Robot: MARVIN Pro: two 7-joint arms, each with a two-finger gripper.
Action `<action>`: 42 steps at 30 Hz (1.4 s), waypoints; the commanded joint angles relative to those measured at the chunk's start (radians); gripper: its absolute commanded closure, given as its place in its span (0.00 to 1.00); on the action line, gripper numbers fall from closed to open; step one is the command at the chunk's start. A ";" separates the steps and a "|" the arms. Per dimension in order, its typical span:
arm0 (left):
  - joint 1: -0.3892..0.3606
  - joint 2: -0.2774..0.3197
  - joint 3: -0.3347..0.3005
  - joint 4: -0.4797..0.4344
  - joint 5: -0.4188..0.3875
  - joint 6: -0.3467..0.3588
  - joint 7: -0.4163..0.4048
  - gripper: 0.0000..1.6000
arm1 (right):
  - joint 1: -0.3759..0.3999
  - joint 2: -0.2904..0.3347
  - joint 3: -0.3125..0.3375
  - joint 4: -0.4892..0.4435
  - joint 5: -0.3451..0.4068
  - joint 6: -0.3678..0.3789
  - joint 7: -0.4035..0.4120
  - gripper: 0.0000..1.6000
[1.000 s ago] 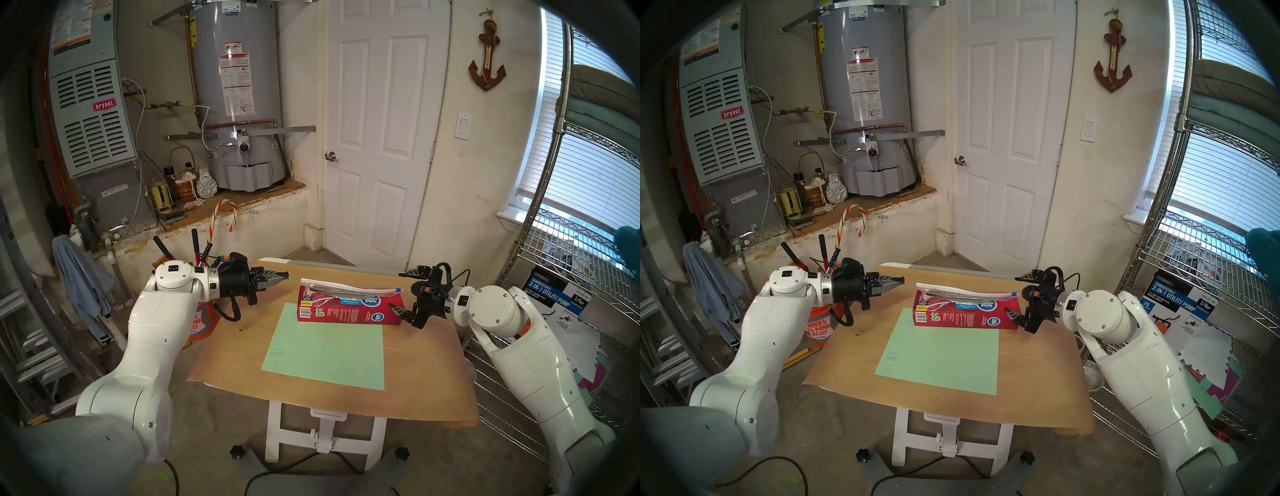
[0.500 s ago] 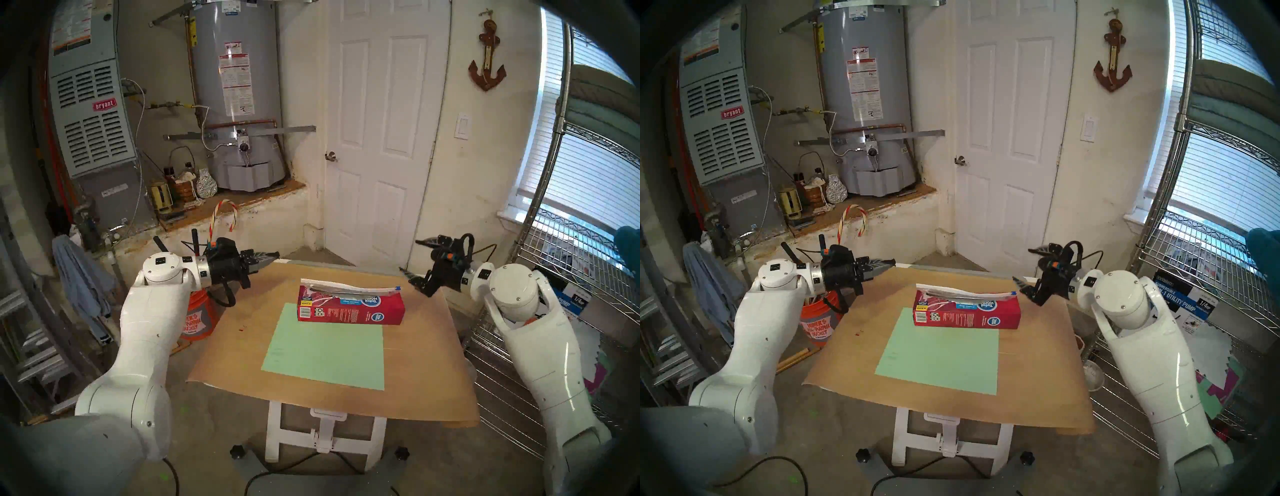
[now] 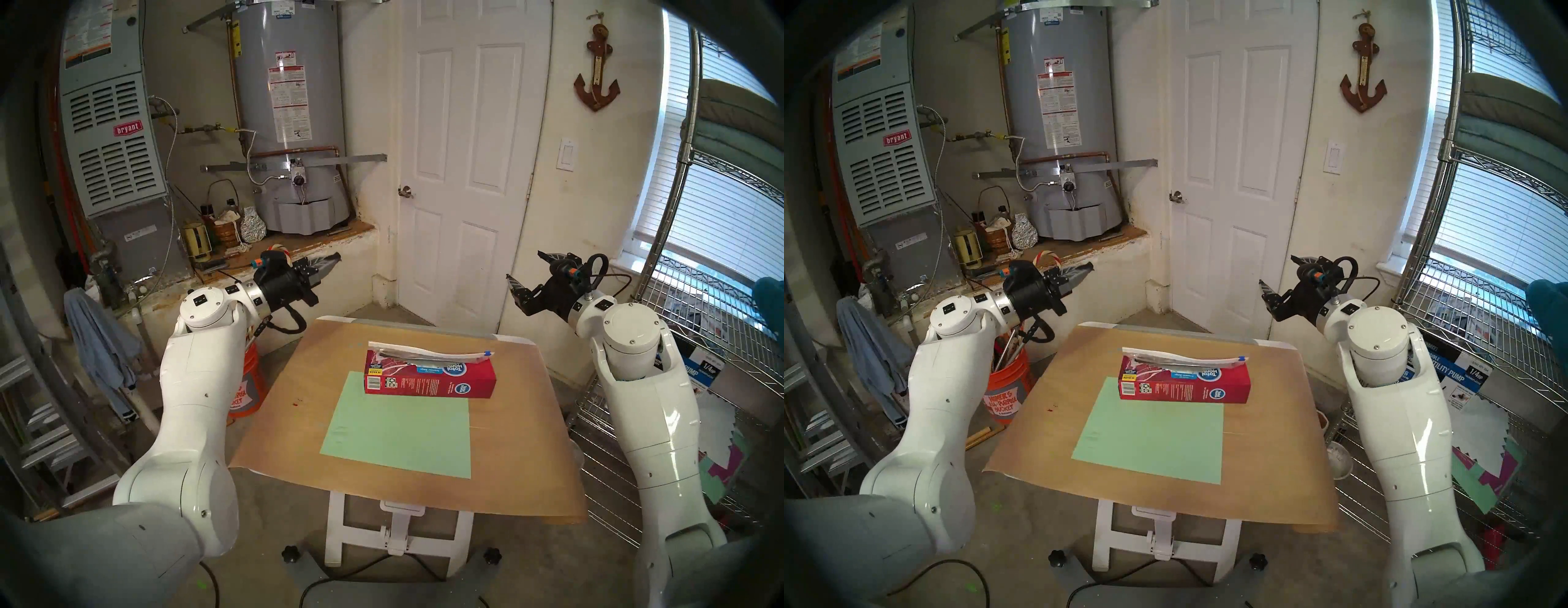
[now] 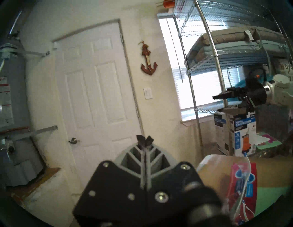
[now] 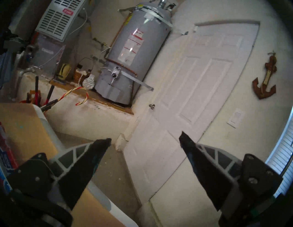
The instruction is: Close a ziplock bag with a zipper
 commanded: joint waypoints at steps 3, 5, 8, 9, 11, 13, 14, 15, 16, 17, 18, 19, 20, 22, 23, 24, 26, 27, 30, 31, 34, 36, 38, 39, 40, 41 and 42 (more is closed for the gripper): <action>-0.031 -0.091 -0.044 -0.036 -0.018 0.006 0.154 1.00 | 0.034 -0.111 0.013 0.010 0.001 0.027 -0.138 0.00; -0.026 -0.110 -0.048 -0.041 -0.014 0.003 0.193 1.00 | 0.037 -0.129 0.015 0.015 -0.002 0.034 -0.172 0.00; -0.017 -0.141 -0.050 -0.046 -0.008 0.002 0.246 0.87 | 0.042 -0.154 0.015 0.019 -0.007 0.040 -0.220 0.00; -0.015 -0.152 -0.052 -0.049 -0.007 0.002 0.266 0.93 | 0.043 -0.162 0.014 0.021 -0.010 0.042 -0.239 0.00; -0.011 -0.173 -0.053 -0.052 -0.004 0.003 0.304 0.95 | 0.046 -0.183 0.014 0.024 -0.011 0.049 -0.274 0.00; -0.008 -0.191 -0.055 -0.055 0.002 0.001 0.341 1.00 | 0.048 -0.200 0.012 0.027 -0.018 0.053 -0.307 0.00; -0.007 -0.201 -0.057 -0.054 0.006 0.002 0.367 1.00 | 0.048 -0.210 0.010 0.029 -0.021 0.055 -0.328 0.00; -0.007 -0.207 -0.056 -0.055 0.009 0.001 0.382 1.00 | 0.049 -0.217 0.009 0.030 -0.025 0.057 -0.342 0.00; -0.006 -0.219 -0.057 -0.056 0.011 0.006 0.410 1.00 | 0.051 -0.229 0.009 0.032 -0.031 0.060 -0.365 0.00; -0.005 -0.228 -0.060 -0.057 0.015 0.007 0.420 1.00 | 0.053 -0.239 0.010 0.035 -0.035 0.063 -0.377 0.00; -0.003 -0.237 -0.053 -0.061 0.022 0.006 0.448 1.00 | 0.054 -0.247 0.008 0.036 -0.042 0.060 -0.404 0.00; -0.002 -0.246 -0.054 -0.062 0.024 0.010 0.453 0.87 | 0.056 -0.255 0.011 0.038 -0.048 0.062 -0.406 0.00; 0.001 -0.255 -0.048 -0.067 0.031 0.013 0.481 0.86 | 0.057 -0.265 0.009 0.040 -0.052 0.064 -0.436 0.00; 0.007 -0.270 -0.041 -0.077 0.046 0.020 0.511 0.92 | 0.061 -0.280 0.014 0.045 -0.069 0.061 -0.459 0.00; 0.010 -0.277 -0.039 -0.084 0.055 0.024 0.532 1.00 | 0.063 -0.289 0.013 0.049 -0.075 0.061 -0.489 0.00; 0.015 -0.279 -0.030 -0.093 0.070 0.026 0.543 1.00 | 0.066 -0.297 0.019 0.057 -0.081 0.060 -0.496 0.00; 0.028 -0.284 -0.016 -0.114 0.096 0.040 0.572 1.00 | 0.071 -0.308 0.018 0.068 -0.102 0.053 -0.538 0.00; 0.036 -0.287 -0.010 -0.126 0.110 0.047 0.586 1.00 | 0.074 -0.316 0.018 0.073 -0.109 0.050 -0.557 0.00; 0.064 -0.287 0.010 -0.167 0.153 0.075 0.620 1.00 | 0.081 -0.334 0.028 0.093 -0.131 0.043 -0.596 0.00; 0.076 -0.290 0.013 -0.183 0.165 0.090 0.633 1.00 | 0.085 -0.341 0.027 0.102 -0.138 0.040 -0.629 0.00; 0.115 -0.290 0.024 -0.226 0.209 0.130 0.667 1.00 | 0.095 -0.359 0.031 0.123 -0.161 0.027 -0.677 0.00; 0.141 -0.291 0.031 -0.248 0.237 0.156 0.688 1.00 | 0.103 -0.370 0.033 0.139 -0.178 0.016 -0.708 0.00; 0.166 -0.298 0.032 -0.276 0.257 0.181 0.710 1.00 | 0.109 -0.378 0.032 0.155 -0.191 0.006 -0.744 0.00; 0.175 -0.300 0.036 -0.288 0.268 0.193 0.718 1.00 | 0.113 -0.384 0.032 0.164 -0.200 -0.001 -0.762 0.00; 0.185 -0.305 0.038 -0.306 0.276 0.205 0.725 0.99 | 0.116 -0.386 0.030 0.173 -0.205 -0.007 -0.784 0.00; 0.193 -0.310 0.041 -0.325 0.283 0.209 0.734 1.00 | 0.120 -0.390 0.028 0.182 -0.210 -0.013 -0.808 0.00; 0.189 -0.311 0.044 -0.321 0.291 0.212 0.742 1.00 | 0.124 -0.395 0.032 0.191 -0.220 -0.021 -0.811 0.00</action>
